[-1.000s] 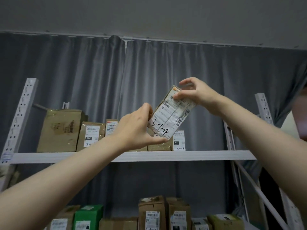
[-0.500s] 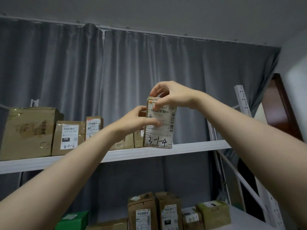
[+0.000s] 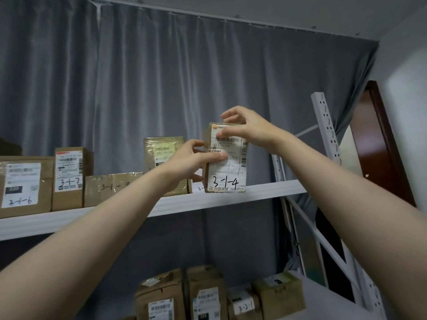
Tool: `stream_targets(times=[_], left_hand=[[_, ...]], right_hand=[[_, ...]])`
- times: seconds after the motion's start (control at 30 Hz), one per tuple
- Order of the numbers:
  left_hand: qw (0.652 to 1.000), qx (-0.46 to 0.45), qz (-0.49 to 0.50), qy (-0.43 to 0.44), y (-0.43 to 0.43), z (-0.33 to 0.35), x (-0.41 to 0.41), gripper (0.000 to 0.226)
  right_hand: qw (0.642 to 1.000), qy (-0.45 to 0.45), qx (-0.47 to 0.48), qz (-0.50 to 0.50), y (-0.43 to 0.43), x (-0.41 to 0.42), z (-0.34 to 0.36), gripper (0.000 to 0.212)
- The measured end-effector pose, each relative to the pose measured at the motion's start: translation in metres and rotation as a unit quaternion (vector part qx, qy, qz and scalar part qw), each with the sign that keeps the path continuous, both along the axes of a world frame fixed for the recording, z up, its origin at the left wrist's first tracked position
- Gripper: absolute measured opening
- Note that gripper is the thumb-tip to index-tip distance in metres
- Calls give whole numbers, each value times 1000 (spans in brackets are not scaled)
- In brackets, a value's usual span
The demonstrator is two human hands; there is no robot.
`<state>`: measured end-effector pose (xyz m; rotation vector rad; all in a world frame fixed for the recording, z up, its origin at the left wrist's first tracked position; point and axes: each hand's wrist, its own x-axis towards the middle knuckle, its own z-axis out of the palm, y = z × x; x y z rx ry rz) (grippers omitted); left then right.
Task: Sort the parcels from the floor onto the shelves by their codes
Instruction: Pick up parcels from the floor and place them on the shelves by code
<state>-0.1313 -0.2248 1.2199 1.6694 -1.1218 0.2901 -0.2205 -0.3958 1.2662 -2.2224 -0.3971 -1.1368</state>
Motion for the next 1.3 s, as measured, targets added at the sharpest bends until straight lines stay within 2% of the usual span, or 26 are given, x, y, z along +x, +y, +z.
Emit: stream_targets(times=[0.17,0.27,0.37,0.47,0.53,0.6,0.67,0.77,0.97,1.07,1.13,1.2,1.3], left_hand=[[995,-93,21,30,-50,-4,35,66],[991,-118,34,47,-72,-8,59,58],[991,-119,34,51,-93,-17,78,55],[992,-100,66,28,-113,-30,103,55],[992,-92,84,6,-123,-35,115,60],[993,-79,90,-19,-129,-34,126,55],[991,-62,107,-41,-136,-32,137,43],[988,-33,141,-60,-147,-32,153,35],[969,66,226,-79,-176,-21,178,23],[962,76,253,-64,-185,-13,192,12],[958,74,270,-58,-188,-12,200,5],[953,67,290,-57,-189,-14,206,10],[938,49,334,-78,-189,-17,209,15]], right_hand=[[998,-25,66,0,-55,42,-9,83],[995,12,96,8,-82,63,-23,80],[995,61,80,-2,-98,89,-39,74],[997,56,53,29,-99,115,-53,31],[997,40,50,37,-101,133,-58,24],[996,33,78,36,-106,146,-58,18],[993,34,108,23,-115,160,-58,18],[992,42,116,-6,-130,177,-61,31],[992,58,94,-67,-162,207,-57,11],[990,49,76,-110,-171,219,-44,6],[989,44,80,-115,-174,228,-42,10],[989,62,89,-105,-175,233,-48,20],[983,85,157,-49,-183,236,-54,23]])
